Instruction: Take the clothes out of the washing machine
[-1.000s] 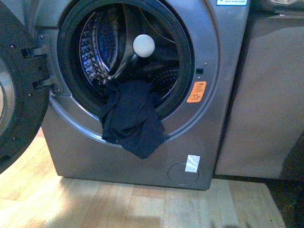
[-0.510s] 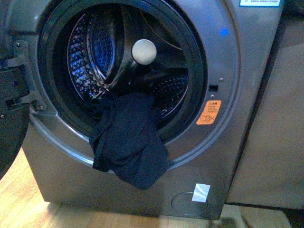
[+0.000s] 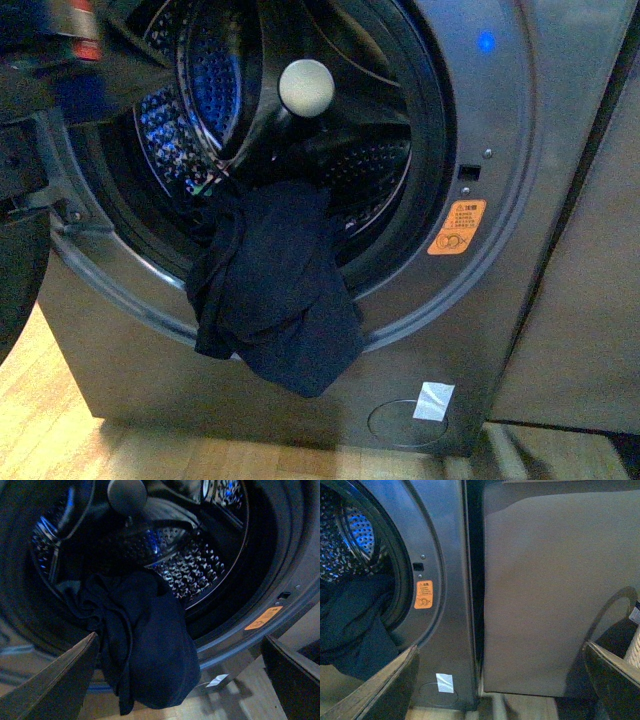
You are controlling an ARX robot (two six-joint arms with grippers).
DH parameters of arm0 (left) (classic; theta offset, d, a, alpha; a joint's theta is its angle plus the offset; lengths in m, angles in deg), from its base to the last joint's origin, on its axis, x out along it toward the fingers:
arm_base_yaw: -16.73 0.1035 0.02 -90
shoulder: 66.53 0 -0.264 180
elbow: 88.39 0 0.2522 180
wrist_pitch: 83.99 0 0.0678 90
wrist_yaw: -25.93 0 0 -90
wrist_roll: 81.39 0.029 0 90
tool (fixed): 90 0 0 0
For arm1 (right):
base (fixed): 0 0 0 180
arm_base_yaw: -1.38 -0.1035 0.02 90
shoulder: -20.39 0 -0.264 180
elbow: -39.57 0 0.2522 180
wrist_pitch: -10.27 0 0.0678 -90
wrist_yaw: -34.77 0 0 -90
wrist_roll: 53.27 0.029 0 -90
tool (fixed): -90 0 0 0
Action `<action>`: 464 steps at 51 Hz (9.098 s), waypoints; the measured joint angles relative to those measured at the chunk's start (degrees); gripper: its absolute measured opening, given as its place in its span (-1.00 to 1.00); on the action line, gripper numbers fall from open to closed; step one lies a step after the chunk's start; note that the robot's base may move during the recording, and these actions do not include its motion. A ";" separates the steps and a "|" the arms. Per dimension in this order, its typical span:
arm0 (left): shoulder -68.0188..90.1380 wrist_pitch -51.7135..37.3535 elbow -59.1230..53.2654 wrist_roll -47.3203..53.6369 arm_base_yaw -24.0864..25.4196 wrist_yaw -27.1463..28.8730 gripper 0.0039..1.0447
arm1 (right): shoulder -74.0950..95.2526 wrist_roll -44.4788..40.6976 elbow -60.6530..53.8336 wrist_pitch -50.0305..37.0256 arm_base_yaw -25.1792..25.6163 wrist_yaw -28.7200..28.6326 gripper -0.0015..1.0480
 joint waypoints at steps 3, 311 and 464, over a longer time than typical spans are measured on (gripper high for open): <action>8.68 0.66 6.69 0.98 -1.53 -0.09 0.88 | 0.00 0.00 0.00 0.00 0.00 0.00 0.86; 19.98 46.42 91.17 18.32 -33.44 0.96 -0.80 | 70.97 6.95 53.55 -49.05 -16.06 -9.20 0.86; 19.93 46.38 91.82 18.32 -33.46 0.87 0.88 | 55.04 22.71 49.83 -20.94 35.47 -29.57 0.86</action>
